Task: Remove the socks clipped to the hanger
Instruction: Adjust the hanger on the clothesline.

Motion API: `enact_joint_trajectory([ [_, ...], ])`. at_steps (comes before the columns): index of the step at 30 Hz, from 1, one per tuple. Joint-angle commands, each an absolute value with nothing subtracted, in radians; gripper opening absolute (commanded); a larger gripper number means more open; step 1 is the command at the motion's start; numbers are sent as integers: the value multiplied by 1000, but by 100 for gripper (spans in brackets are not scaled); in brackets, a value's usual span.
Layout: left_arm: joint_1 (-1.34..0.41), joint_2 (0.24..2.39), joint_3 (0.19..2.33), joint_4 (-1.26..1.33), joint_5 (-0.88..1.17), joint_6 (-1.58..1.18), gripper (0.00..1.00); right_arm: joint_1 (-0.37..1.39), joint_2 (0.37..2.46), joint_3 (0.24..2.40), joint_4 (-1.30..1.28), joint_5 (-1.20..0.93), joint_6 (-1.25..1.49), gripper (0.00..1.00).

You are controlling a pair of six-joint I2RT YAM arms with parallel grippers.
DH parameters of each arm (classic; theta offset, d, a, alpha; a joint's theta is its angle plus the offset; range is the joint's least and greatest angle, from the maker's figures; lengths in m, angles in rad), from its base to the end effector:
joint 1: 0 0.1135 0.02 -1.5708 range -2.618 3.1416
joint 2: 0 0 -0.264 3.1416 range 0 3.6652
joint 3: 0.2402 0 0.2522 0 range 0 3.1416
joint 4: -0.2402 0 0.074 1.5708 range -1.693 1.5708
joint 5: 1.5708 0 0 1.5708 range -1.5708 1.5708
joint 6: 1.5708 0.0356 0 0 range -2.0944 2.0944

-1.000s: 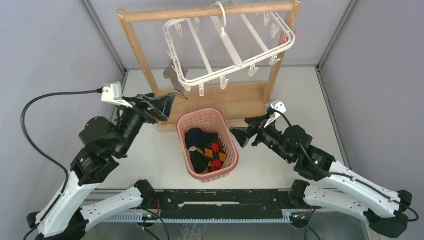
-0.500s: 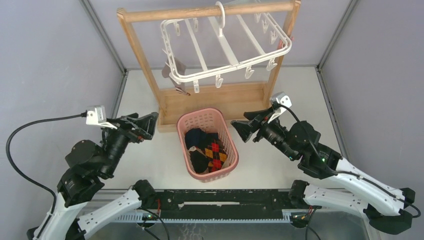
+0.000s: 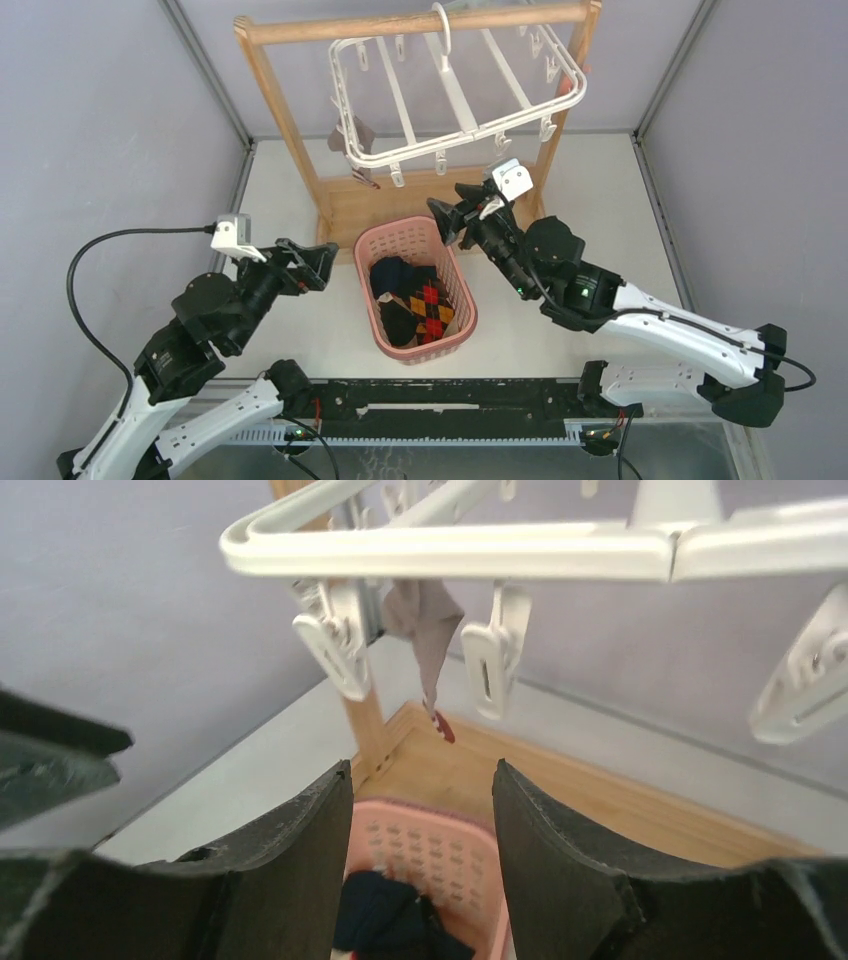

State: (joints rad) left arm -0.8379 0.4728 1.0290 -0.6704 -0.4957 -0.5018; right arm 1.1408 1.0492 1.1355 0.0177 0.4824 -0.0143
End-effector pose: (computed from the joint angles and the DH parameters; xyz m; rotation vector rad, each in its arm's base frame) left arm 0.0567 -0.0377 0.4020 -0.0919 1.7033 -0.5913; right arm 0.1119 0.2043 0.4342 -0.4602 1.4315 0.5579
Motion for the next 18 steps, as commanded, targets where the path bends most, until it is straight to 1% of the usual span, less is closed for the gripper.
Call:
enact_joint_trajectory([
  [1,-843,465,997,-665,-463,-534,100,1155,1091,1198,183,633,-164,60],
  [5,-843,480,993,-658,-457,-534,100,1153,1124,1203,282,680,-226,60],
  [11,-843,514,994,-639,-445,-535,100,1120,1164,1203,374,676,-251,60],
  [14,-842,541,1000,-639,-445,-532,100,1103,1177,1203,403,642,-240,60],
  [18,-842,627,1081,-721,-494,-504,100,1095,1192,1203,429,603,-232,60],
])
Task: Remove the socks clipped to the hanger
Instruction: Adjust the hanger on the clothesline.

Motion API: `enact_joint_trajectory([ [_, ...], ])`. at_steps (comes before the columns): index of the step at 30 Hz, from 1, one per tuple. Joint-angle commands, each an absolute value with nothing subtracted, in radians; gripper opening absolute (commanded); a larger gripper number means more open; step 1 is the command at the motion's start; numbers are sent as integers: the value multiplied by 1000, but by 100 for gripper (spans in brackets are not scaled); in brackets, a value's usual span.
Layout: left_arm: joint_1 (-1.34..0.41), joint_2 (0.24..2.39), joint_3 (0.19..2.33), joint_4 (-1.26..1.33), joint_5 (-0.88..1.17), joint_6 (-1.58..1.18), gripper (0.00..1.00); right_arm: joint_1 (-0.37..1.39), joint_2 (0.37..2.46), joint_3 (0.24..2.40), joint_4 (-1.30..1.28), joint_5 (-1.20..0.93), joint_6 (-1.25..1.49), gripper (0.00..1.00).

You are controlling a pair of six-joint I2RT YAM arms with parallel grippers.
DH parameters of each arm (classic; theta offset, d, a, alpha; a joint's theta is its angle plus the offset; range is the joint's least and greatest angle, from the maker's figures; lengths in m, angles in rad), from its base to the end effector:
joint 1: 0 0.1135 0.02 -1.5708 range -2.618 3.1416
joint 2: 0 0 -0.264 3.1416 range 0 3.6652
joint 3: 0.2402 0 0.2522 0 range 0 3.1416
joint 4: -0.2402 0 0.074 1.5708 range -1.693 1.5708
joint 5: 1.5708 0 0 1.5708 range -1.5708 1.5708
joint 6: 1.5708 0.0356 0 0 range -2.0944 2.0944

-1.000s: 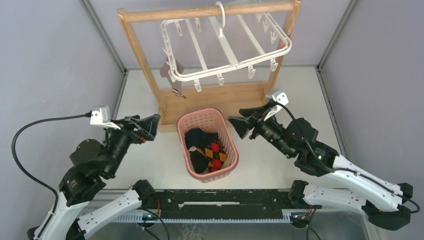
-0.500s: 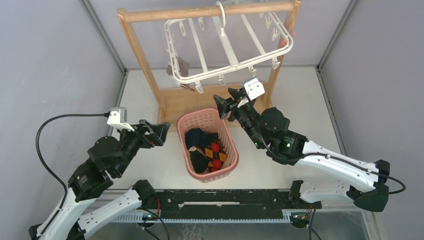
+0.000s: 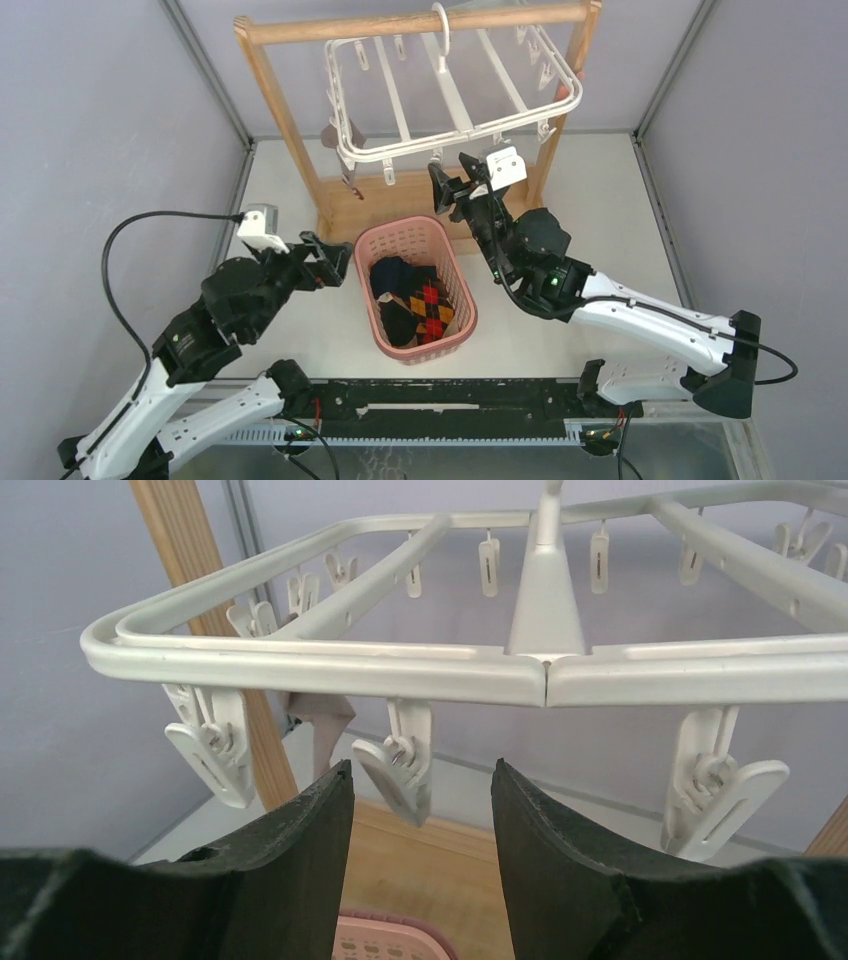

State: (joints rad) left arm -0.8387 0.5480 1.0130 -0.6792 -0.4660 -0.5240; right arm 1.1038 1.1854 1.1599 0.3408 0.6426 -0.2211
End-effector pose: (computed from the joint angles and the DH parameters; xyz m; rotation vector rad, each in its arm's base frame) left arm 0.0721 -0.0563 0.3920 -0.0568 1.7965 -0.5706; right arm 0.1382 0.2267 0.4437 -0.3059 1.2923 0.3473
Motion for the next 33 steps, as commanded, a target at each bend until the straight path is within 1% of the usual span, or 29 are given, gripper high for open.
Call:
enact_joint_trajectory([
  [1,-842,646,1101,-750,-509,-495,100,1095,1195,1203,433,597,-229,60],
  [11,-843,843,1285,-935,-715,-457,100,1094,1222,1214,469,605,-224,61],
  [15,-842,886,1330,-995,-796,-453,100,1093,1258,1246,462,623,-232,59],
  [20,-843,920,1371,-1061,-846,-468,100,1091,1286,1258,469,663,-239,47],
  [23,-843,921,1373,-1074,-857,-477,100,1086,1289,1266,454,667,-234,33],
  [26,-842,925,1377,-1087,-869,-481,100,1082,1283,1271,438,664,-233,24],
  [31,-842,939,1388,-1112,-898,-483,100,1072,1258,1272,406,660,-227,16],
  [33,-843,939,1385,-1112,-904,-482,100,1066,1246,1272,390,658,-218,15],
])
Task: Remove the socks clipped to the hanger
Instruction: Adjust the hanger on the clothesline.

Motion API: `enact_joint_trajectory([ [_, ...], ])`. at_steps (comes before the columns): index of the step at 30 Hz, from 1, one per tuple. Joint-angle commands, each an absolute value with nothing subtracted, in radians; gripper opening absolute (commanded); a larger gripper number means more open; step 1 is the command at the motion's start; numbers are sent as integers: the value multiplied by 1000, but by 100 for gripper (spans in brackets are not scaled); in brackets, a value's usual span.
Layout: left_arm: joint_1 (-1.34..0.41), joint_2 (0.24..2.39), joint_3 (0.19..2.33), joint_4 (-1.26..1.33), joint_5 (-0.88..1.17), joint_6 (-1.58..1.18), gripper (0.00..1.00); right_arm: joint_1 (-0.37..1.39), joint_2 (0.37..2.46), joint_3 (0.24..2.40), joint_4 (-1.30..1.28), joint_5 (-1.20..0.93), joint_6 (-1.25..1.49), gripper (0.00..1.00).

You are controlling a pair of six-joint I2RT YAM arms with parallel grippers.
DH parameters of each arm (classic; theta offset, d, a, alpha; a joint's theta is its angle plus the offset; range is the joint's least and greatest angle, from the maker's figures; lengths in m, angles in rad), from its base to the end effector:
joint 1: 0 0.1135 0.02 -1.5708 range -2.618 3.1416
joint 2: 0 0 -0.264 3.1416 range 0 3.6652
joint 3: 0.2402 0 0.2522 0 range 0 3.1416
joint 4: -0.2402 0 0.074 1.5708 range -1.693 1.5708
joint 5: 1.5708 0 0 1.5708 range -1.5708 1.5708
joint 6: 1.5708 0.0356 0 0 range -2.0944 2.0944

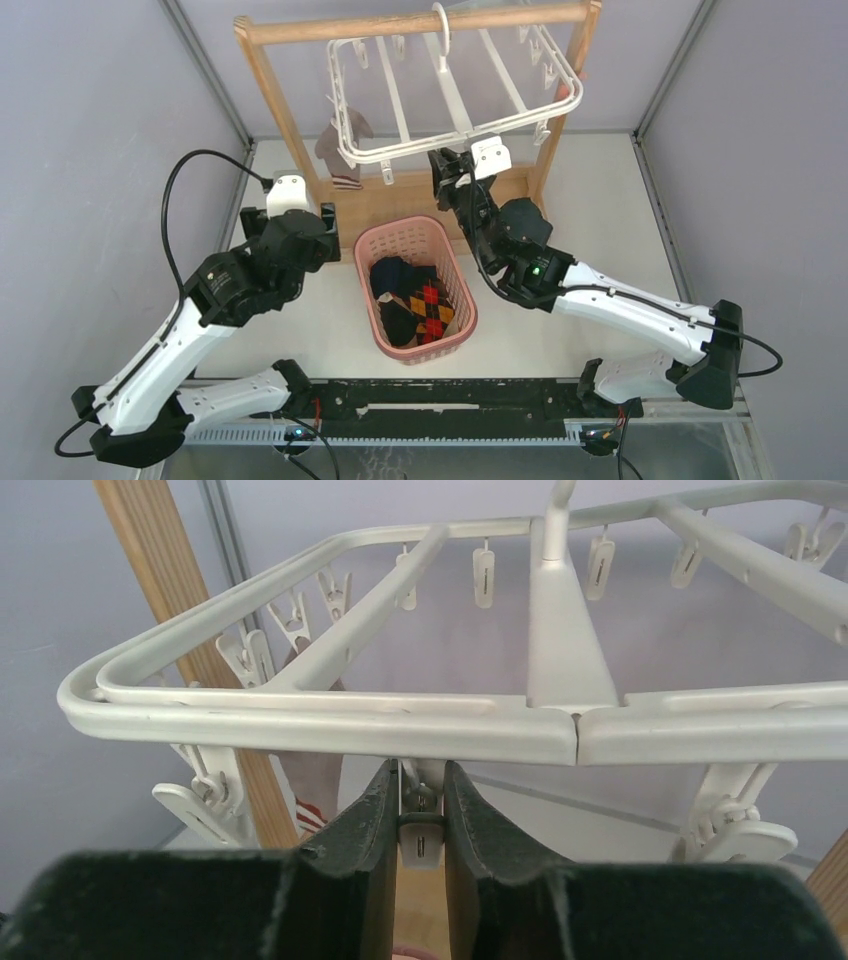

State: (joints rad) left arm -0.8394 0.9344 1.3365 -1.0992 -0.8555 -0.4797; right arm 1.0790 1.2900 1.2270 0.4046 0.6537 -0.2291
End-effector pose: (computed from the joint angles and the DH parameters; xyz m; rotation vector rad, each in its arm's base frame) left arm 0.1133 -0.0860 0.4144 -0.0600 2.0075 0.1457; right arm 0.1567 0.2467 0.4459 -0.2680 1.2808 0.3247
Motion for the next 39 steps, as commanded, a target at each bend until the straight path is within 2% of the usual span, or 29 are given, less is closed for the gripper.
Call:
enact_joint_trajectory([
  [1,-842,936,1384,-1111,-904,-482,100,1060,1240,1272,381,655,-212,13],
  [6,-842,895,1354,-1074,-884,-474,100,1025,1211,1272,334,629,-173,8],
  [29,-842,846,1321,-1054,-863,-470,100,724,1058,1248,140,405,112,1],
  [39,-842,838,1310,-1034,-876,-457,100,713,1073,1244,158,256,169,0],
])
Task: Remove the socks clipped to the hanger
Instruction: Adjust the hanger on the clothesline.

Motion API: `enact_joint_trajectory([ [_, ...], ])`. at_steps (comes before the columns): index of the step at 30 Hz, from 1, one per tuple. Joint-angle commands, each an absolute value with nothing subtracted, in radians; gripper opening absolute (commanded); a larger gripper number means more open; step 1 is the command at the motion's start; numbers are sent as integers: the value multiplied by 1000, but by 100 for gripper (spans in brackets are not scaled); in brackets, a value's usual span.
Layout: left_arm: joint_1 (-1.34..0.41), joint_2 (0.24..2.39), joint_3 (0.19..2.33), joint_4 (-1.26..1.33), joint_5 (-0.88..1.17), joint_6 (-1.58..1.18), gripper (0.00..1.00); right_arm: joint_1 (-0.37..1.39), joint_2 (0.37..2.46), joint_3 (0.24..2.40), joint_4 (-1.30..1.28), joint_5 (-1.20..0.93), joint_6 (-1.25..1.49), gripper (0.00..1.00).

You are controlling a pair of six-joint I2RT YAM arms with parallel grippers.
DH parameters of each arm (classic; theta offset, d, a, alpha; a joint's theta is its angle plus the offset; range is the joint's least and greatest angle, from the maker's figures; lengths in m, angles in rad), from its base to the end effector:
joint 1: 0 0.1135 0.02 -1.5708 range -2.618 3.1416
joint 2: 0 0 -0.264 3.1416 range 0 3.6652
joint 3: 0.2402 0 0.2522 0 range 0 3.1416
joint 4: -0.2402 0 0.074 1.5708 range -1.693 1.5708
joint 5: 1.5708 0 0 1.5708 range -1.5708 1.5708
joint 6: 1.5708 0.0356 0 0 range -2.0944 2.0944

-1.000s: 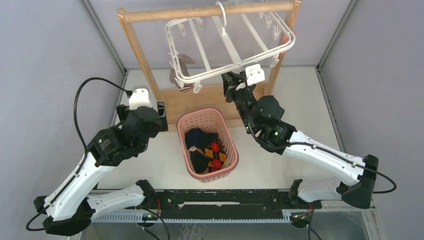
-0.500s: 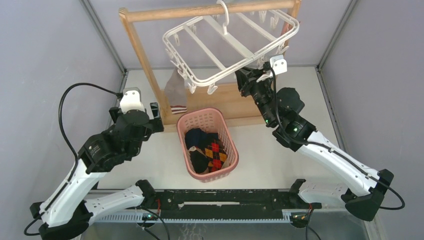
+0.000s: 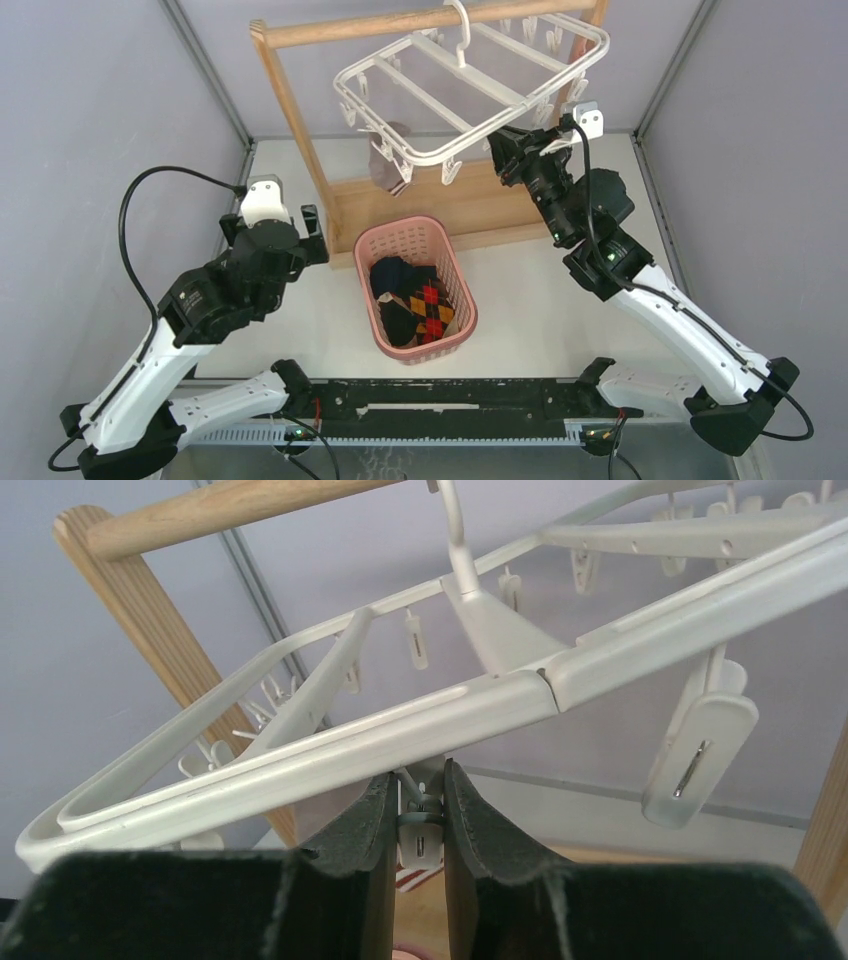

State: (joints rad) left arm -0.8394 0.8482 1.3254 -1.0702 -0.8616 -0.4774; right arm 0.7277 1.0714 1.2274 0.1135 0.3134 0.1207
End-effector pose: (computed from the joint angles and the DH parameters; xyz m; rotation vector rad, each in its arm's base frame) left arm 0.0976 -0.0683 0.4230 -0.1142 1.9406 0.0718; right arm 0.1792 0.1449 0.4713 -0.1315 1.3262 0.5177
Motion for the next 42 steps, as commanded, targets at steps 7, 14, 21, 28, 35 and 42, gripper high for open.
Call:
enact_joint_trajectory([
  [7,-843,820,1303,-1032,-883,-452,100,756,1127,1265,191,148,191,0],
  [14,-842,805,1283,-1025,-884,-451,100,835,1205,1318,212,86,147,0],
  [21,-843,792,1271,-1022,-895,-441,100,884,1282,1385,218,14,128,0],
  [28,-841,780,1261,-1019,-907,-437,100,931,1369,1487,183,-77,90,0],
  [35,-841,771,1254,-1020,-909,-437,100,962,1440,1581,136,-134,76,0],
  [42,-842,770,1253,-1022,-906,-441,100,981,1469,1617,116,-160,74,0],
])
